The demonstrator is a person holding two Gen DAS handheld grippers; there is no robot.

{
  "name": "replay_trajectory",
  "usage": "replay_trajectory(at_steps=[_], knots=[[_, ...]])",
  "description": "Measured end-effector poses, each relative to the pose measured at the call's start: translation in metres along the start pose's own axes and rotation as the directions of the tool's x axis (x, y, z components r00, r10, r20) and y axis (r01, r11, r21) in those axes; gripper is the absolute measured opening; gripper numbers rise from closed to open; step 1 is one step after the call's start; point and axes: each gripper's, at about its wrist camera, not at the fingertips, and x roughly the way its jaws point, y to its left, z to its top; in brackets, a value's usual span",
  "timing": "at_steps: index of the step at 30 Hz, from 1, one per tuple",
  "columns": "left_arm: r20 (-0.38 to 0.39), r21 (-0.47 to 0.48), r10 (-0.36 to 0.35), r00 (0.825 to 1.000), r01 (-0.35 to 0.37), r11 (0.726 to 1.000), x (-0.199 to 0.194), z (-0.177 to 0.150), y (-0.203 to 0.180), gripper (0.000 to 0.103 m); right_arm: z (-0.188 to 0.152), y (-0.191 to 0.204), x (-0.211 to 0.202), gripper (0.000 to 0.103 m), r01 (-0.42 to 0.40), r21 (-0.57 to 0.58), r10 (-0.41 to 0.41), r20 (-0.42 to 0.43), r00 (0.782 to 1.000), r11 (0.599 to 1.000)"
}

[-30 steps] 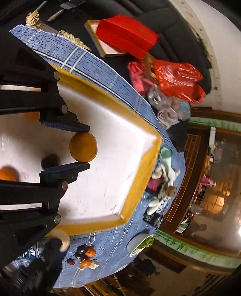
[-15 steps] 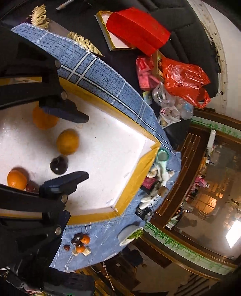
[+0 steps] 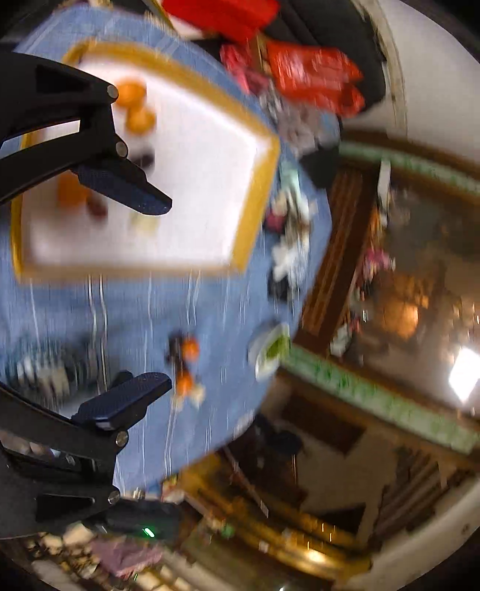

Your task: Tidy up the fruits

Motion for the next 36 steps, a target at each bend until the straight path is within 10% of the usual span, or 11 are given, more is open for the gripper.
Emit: replay_trajectory(at_steps=[7, 17, 25, 30, 32, 36], knots=[[-0.139, 0.127, -0.179, 0.974, 0.197, 0.972, 0.007, 0.004, -0.099, 0.086, -0.021, -0.108, -0.101, 0.056, 0.163, 0.149, -0.178, 0.092, 0.98, 0.975], [-0.056, 0.242, -0.085, 0.995, 0.096, 0.966, -0.005, 0.029, -0.183, 0.086, -0.038, -0.227, -0.227, 0.063, 0.399, 0.186, -0.429, 0.168, 0.888, 0.898], [-0.065, 0.138, -0.198, 0.978, 0.205, 0.969, 0.028, 0.032, -0.254, 0.087, -0.016, -0.311, -0.295, 0.063, 0.539, 0.288, -0.593, 0.151, 0.791, 0.792], [-0.059, 0.045, -0.191, 0.98, 0.194, 0.98, 0.059, 0.019, -0.263, 0.087, 0.029, -0.28, -0.282, 0.065, 0.388, 0.238, -0.436, 0.204, 0.876, 0.89], [-0.117, 0.031, -0.167, 0.979, 0.172, 0.985, 0.078, 0.009, -0.259, 0.086, 0.023, -0.248, -0.257, 0.065, 0.264, 0.16, -0.292, 0.188, 0.938, 0.951], [-0.134, 0.035, -0.13, 0.982, 0.136, 0.99, 0.089, -0.004, -0.243, 0.086, -0.017, -0.222, -0.225, 0.065, 0.166, 0.125, -0.175, 0.071, 0.982, 0.978]])
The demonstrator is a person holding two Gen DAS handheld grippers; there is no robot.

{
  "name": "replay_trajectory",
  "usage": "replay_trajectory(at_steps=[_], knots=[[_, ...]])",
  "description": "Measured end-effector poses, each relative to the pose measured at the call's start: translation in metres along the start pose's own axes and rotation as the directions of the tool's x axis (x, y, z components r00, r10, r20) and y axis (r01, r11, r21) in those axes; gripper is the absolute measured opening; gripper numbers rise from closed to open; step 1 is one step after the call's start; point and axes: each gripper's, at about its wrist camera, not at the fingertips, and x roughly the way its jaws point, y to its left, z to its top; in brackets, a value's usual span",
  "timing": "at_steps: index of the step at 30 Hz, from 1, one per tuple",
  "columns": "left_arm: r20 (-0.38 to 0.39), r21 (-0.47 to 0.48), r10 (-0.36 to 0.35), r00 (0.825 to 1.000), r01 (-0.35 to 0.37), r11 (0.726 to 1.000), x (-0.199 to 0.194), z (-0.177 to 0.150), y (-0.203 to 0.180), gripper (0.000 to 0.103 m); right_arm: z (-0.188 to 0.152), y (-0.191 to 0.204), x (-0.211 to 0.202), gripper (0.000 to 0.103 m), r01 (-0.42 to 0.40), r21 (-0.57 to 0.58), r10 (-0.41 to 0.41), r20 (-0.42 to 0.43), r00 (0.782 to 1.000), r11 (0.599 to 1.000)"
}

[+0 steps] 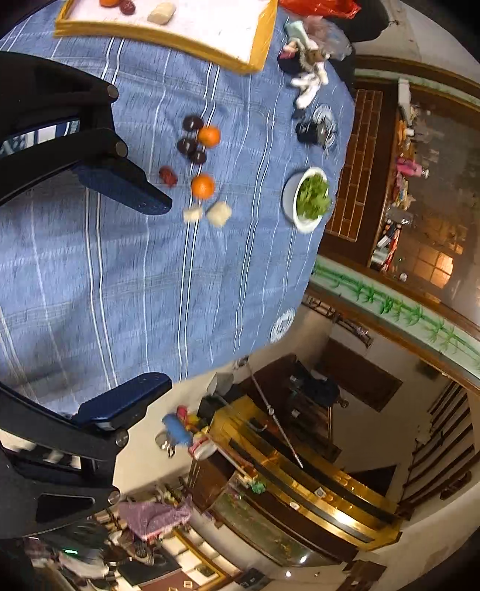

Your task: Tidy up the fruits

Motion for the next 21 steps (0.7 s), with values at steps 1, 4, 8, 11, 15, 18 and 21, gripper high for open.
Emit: replay_trajectory(at_steps=[1, 4, 8, 11, 15, 18, 21], knots=[[0.019, 0.015, 0.019, 1.0, -0.019, 1.0, -0.002, -0.002, 0.004, 0.086, -0.015, 0.0, 0.0, 0.065, 0.023, -0.007, -0.023, -0.02, 1.0, 1.0], [0.064, 0.043, 0.067, 0.996, -0.07, 0.997, -0.006, -0.003, 0.019, 0.086, -0.058, -0.019, -0.024, 0.065, 0.158, 0.02, -0.158, -0.006, 0.987, 0.987], [0.067, 0.048, 0.075, 0.995, -0.078, 0.996, -0.002, -0.003, 0.036, 0.086, -0.091, -0.072, -0.067, 0.065, 0.331, 0.183, -0.339, 0.014, 0.941, 0.926], [0.035, 0.033, 0.05, 0.998, -0.051, 0.998, 0.001, -0.002, 0.048, 0.086, -0.09, -0.131, -0.105, 0.065, 0.501, 0.332, -0.539, 0.029, 0.842, 0.799], [0.005, -0.02, 0.02, 1.0, -0.02, 1.0, -0.001, -0.002, 0.069, 0.086, -0.042, -0.176, -0.12, 0.066, 0.633, 0.388, -0.696, 0.031, 0.717, 0.669], [0.018, -0.036, 0.034, 0.999, -0.033, 0.999, -0.008, -0.003, 0.077, 0.086, 0.009, -0.163, -0.105, 0.066, 0.583, 0.364, -0.65, 0.089, 0.755, 0.727], [0.03, -0.041, 0.044, 0.999, -0.043, 0.998, -0.013, -0.002, 0.075, 0.086, 0.053, -0.097, -0.06, 0.066, 0.463, 0.241, -0.506, 0.163, 0.847, 0.853]])
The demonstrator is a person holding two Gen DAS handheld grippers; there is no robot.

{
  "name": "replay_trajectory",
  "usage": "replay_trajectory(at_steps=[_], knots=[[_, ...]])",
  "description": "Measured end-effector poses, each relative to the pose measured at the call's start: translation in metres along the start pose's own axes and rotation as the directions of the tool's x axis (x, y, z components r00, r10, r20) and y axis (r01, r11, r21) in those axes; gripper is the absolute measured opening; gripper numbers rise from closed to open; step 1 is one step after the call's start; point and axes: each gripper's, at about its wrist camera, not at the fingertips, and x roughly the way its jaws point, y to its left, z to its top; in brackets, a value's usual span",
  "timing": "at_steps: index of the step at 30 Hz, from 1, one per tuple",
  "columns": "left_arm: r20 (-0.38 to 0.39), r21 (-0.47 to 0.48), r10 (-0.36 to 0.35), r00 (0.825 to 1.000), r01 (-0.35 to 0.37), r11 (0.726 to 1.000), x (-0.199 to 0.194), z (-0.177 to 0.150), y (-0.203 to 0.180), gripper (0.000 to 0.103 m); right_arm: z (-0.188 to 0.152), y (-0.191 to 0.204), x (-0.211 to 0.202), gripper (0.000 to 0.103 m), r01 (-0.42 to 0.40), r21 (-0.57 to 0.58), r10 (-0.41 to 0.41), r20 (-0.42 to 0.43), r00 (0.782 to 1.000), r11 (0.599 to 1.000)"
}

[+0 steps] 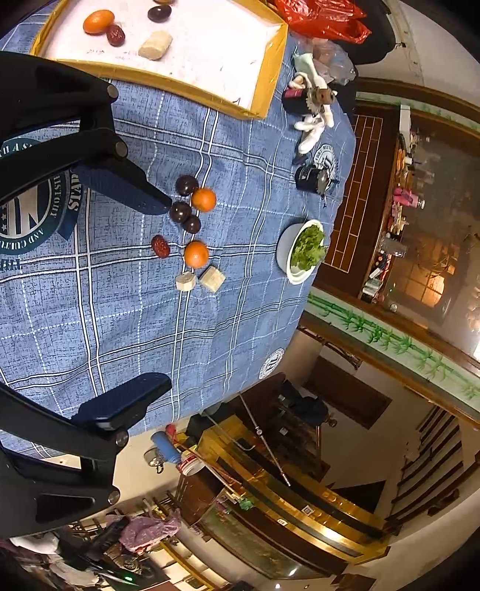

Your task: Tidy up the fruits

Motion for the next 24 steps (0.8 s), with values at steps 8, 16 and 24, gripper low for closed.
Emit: replay_trajectory(at_steps=[8, 16, 24], knots=[[0.023, 0.076, -0.016, 1.0, 0.014, 0.997, -0.002, -0.002, -0.023, 0.086, -0.107, 0.127, -0.035, 0.066, -0.541, -0.241, 0.483, -0.262, 0.836, 0.806], [0.033, 0.133, -0.041, 0.999, 0.037, 0.99, 0.001, -0.008, -0.03, 0.086, -0.144, -0.075, -0.047, 0.066, -0.011, 0.008, 0.013, -0.158, 0.987, 1.0], [0.071, 0.118, -0.023, 0.997, 0.014, 0.993, -0.018, -0.009, -0.024, 0.086, -0.037, -0.147, 0.008, 0.067, 0.268, 0.194, -0.256, -0.086, 0.963, 0.944]])
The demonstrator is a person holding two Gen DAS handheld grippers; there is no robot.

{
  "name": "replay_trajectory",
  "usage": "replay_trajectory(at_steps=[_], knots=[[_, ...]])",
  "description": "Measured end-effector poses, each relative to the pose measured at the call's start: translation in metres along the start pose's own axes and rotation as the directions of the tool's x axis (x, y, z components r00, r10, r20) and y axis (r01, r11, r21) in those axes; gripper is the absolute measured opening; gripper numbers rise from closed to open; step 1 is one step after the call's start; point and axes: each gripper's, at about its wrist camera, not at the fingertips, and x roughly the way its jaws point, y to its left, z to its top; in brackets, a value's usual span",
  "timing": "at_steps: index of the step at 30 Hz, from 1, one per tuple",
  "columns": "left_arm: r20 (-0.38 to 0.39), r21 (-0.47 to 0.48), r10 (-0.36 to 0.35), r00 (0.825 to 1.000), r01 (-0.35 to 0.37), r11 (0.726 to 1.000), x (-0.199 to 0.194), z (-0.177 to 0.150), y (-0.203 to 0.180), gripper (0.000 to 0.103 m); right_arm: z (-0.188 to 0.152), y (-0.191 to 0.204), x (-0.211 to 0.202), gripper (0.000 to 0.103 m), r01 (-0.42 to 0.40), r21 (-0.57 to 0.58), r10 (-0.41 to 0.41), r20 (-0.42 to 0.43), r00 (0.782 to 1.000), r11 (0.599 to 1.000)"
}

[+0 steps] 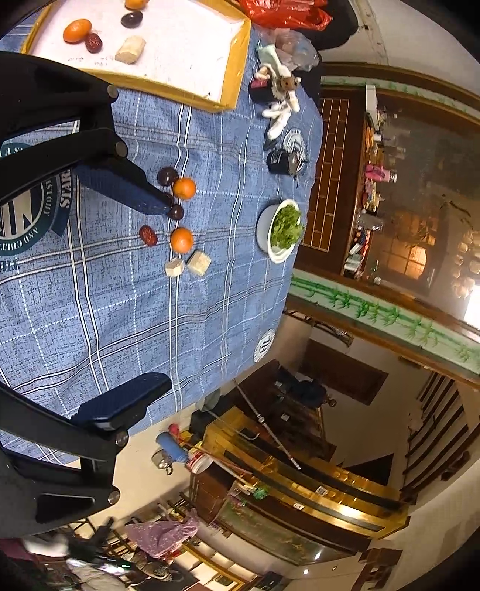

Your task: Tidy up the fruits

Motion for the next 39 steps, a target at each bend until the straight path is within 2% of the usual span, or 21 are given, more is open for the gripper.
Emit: replay_trajectory(at_steps=[2, 4, 6, 7, 10, 11, 12, 13, 15, 16, 17, 18, 19, 21, 24, 27, 30, 32, 35, 37, 39], knots=[[0.001, 0.004, 0.009, 1.0, -0.009, 1.0, -0.001, 0.0, -0.002, 0.086, 0.02, 0.051, -0.003, 0.067, -0.146, -0.046, 0.147, 0.004, 0.989, 0.988], [-0.003, 0.017, 0.01, 1.0, -0.01, 1.0, -0.001, 0.0, -0.007, 0.087, 0.018, 0.126, -0.018, 0.067, -0.284, -0.194, 0.288, -0.008, 0.958, 0.939], [-0.005, 0.03, 0.007, 1.0, -0.006, 1.0, -0.002, -0.001, -0.011, 0.087, -0.003, 0.182, -0.036, 0.067, -0.48, -0.282, 0.473, -0.096, 0.876, 0.831], [-0.003, 0.038, 0.005, 1.0, -0.005, 0.999, -0.003, -0.001, -0.014, 0.087, -0.022, 0.206, -0.048, 0.067, -0.583, -0.301, 0.563, -0.161, 0.811, 0.754], [0.012, 0.058, 0.003, 1.0, -0.004, 0.998, -0.006, 0.0, -0.015, 0.087, -0.095, 0.229, -0.084, 0.067, -0.756, -0.331, 0.693, -0.309, 0.652, 0.564], [0.017, 0.067, 0.004, 1.0, -0.005, 0.998, -0.006, 0.001, -0.015, 0.087, -0.122, 0.223, -0.097, 0.067, -0.781, -0.345, 0.704, -0.342, 0.622, 0.521], [0.021, 0.077, 0.007, 1.0, -0.009, 0.997, -0.006, 0.001, -0.015, 0.087, -0.145, 0.211, -0.106, 0.067, -0.783, -0.363, 0.698, -0.361, 0.618, 0.506], [0.026, 0.089, 0.009, 1.0, -0.011, 0.996, -0.005, 0.001, -0.016, 0.087, -0.161, 0.2, -0.112, 0.067, -0.765, -0.387, 0.68, -0.36, 0.639, 0.514], [0.038, 0.107, 0.015, 0.999, -0.019, 0.994, -0.004, 0.0, -0.016, 0.087, -0.186, 0.16, -0.117, 0.068, -0.637, -0.472, 0.576, -0.289, 0.765, 0.609], [0.048, 0.113, 0.023, 0.999, -0.028, 0.993, -0.003, -0.001, -0.017, 0.087, -0.191, 0.132, -0.112, 0.074, -0.52, -0.497, 0.478, -0.222, 0.85, 0.694], [0.05, 0.114, 0.025, 0.998, -0.031, 0.993, -0.002, -0.002, -0.016, 0.087, -0.188, 0.109, -0.102, 0.078, -0.405, -0.496, 0.376, -0.163, 0.912, 0.768], [0.045, 0.113, 0.023, 0.999, -0.028, 0.993, 0.0, -0.002, -0.016, 0.087, -0.18, 0.088, -0.088, 0.08, -0.286, -0.476, 0.264, -0.114, 0.958, 0.832], [0.037, 0.111, 0.018, 0.999, -0.022, 0.994, 0.001, -0.003, -0.015, 0.087, -0.168, 0.069, -0.073, 0.08, -0.171, -0.447, 0.153, -0.078, 0.985, 0.878], [0.018, 0.114, 0.013, 1.0, -0.015, 0.993, 0.003, -0.004, -0.013, 0.087, -0.147, 0.049, -0.059, 0.08, -0.053, -0.394, 0.043, -0.036, 0.998, 0.918], [0.026, 0.128, 0.031, 0.999, -0.034, 0.991, -0.004, -0.007, -0.01, 0.087, -0.09, 0.025, -0.039, 0.08, -0.022, -0.261, 0.022, -0.003, 1.0, 0.965], [0.044, 0.114, 0.061, 0.997, -0.065, 0.991, -0.011, -0.007, -0.004, 0.087, -0.046, 0.061, -0.034, 0.08, -0.127, -0.215, 0.132, 0.01, 0.991, 0.968], [0.05, 0.102, 0.082, 0.995, -0.087, 0.991, -0.015, -0.006, 0.0, 0.087, -0.037, 0.152, -0.036, 0.08, -0.333, -0.262, 0.337, -0.033, 0.941, 0.906], [0.06, 0.097, 0.098, 0.993, -0.103, 0.99, -0.017, -0.004, 0.002, 0.087, -0.06, 0.218, -0.045, 0.08, -0.491, -0.335, 0.486, -0.106, 0.868, 0.804], [0.068, 0.099, 0.111, 0.991, -0.118, 0.988, -0.014, -0.003, 0.003, 0.087, -0.119, 0.299, -0.052, 0.08, -0.692, -0.39, 0.632, -0.29, 0.718, 0.607], [0.07, 0.116, 0.117, 0.991, -0.124, 0.985, -0.009, -0.003, 0.002, 0.087, -0.163, 0.313, -0.066, 0.08, -0.756, -0.407, 0.656, -0.382, 0.651, 0.513], [0.069, 0.143, 0.122, 0.99, -0.131, 0.981, -0.003, -0.005, 0.001, 0.087, -0.202, 0.304, -0.084, 0.08, -0.79, -0.427, 0.662, -0.44, 0.607, 0.44]])
